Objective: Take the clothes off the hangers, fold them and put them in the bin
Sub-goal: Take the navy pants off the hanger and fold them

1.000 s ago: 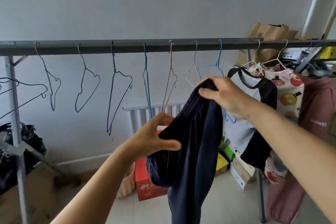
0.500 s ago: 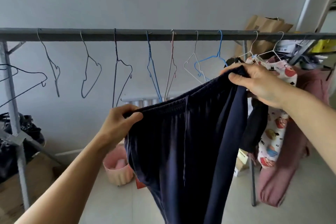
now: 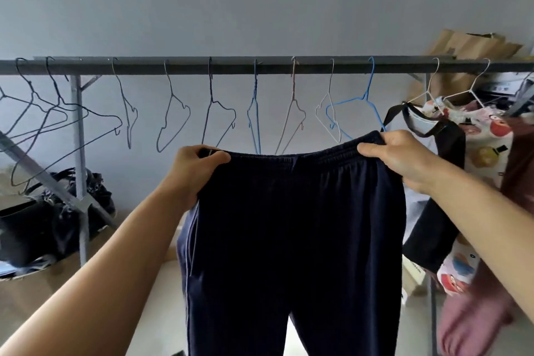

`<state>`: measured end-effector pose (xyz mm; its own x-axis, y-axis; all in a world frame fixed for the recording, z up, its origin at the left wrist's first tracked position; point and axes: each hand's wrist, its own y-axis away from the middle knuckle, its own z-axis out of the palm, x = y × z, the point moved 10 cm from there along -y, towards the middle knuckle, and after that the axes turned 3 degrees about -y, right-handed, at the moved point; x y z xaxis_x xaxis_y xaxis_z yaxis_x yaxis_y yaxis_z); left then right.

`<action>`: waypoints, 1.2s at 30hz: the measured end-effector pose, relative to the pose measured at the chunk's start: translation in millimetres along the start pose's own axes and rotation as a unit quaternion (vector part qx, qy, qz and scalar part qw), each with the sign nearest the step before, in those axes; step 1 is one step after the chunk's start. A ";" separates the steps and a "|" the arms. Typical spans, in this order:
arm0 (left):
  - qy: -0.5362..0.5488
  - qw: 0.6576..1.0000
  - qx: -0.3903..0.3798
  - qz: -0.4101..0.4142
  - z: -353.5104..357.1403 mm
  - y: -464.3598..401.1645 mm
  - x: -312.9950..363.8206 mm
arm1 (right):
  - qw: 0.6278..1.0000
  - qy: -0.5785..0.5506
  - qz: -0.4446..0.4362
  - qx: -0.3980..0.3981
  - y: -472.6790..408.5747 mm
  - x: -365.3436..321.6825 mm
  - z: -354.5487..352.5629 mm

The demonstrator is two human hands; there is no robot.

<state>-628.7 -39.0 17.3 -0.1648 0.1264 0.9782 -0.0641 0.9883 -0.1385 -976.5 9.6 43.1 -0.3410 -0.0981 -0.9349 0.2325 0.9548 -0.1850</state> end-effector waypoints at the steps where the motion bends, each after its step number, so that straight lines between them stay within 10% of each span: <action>1: 0.008 1.000 0.010 -0.006 2.5 -0.1 -0.8 | 1.000 -0.001 -0.005 0.018 -0.6 -0.2 3.0; 17: 0.097 0.992 -0.065 0.048 94.0 47.0 60.0 | 0.976 -0.007 -0.183 0.114 25.1 -65.8 77.0; 26: 0.159 0.963 -0.219 0.010 109.8 55.3 63.7 | 0.990 -0.034 -0.137 0.007 20.1 -53.6 100.4; 30: -0.053 0.969 -0.091 0.225 81.3 47.1 93.7 | 0.986 -0.117 -0.113 0.025 12.4 -48.1 84.0; 32: -0.270 0.907 -0.032 0.321 82.4 43.8 111.1 | 0.982 -0.139 -0.131 0.005 14.5 -56.2 82.0; 36: -0.405 0.851 -0.100 0.319 101.0 27.8 121.9 | 0.964 -0.198 -0.177 -0.022 20.3 -78.0 73.1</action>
<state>-750.0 -4.7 117.0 -0.7329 0.6228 0.2737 0.4490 0.7451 -0.4932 -878.6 16.1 90.1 -0.0158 -0.5105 -0.8597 0.1232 0.8523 -0.5084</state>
